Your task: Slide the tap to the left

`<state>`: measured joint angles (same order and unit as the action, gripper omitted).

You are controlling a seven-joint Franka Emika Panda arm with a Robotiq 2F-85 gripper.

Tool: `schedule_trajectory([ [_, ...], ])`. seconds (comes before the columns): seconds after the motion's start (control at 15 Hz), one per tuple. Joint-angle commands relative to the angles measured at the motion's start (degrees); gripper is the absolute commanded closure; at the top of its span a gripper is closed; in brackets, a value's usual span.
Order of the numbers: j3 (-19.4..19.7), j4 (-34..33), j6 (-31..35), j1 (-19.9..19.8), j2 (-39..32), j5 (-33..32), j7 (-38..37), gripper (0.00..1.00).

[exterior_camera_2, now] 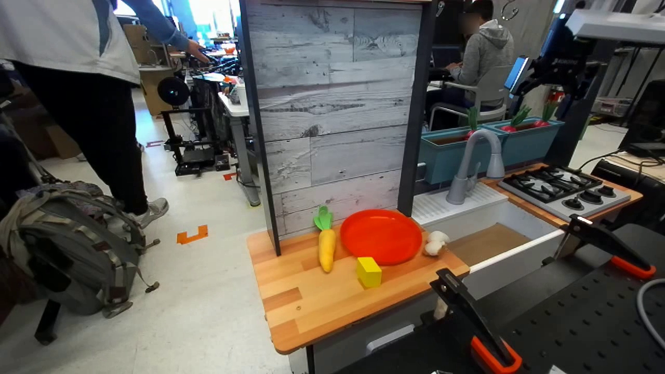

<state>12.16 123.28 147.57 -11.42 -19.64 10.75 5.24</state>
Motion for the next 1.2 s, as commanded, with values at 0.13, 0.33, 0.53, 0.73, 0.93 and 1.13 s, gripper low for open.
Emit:
schedule_trajectory([
  [0.13, -1.76, -7.55, 0.16, 0.53, -7.99, -2.58, -5.03, 0.00],
  [0.33, -2.48, -10.06, -0.53, 0.66, -10.76, -2.31, -6.30, 0.00],
  [0.53, -2.81, -11.88, -0.72, 1.04, -13.49, -2.63, -7.30, 0.00],
  [0.73, -2.53, -13.79, -1.47, 1.46, -15.89, -2.85, -8.53, 0.00],
  [0.93, -2.14, -15.49, -1.91, 1.64, -17.91, -3.05, -9.85, 0.00],
  [1.13, -1.85, -16.77, -2.33, 1.79, -19.17, -3.86, -10.69, 0.28],
])
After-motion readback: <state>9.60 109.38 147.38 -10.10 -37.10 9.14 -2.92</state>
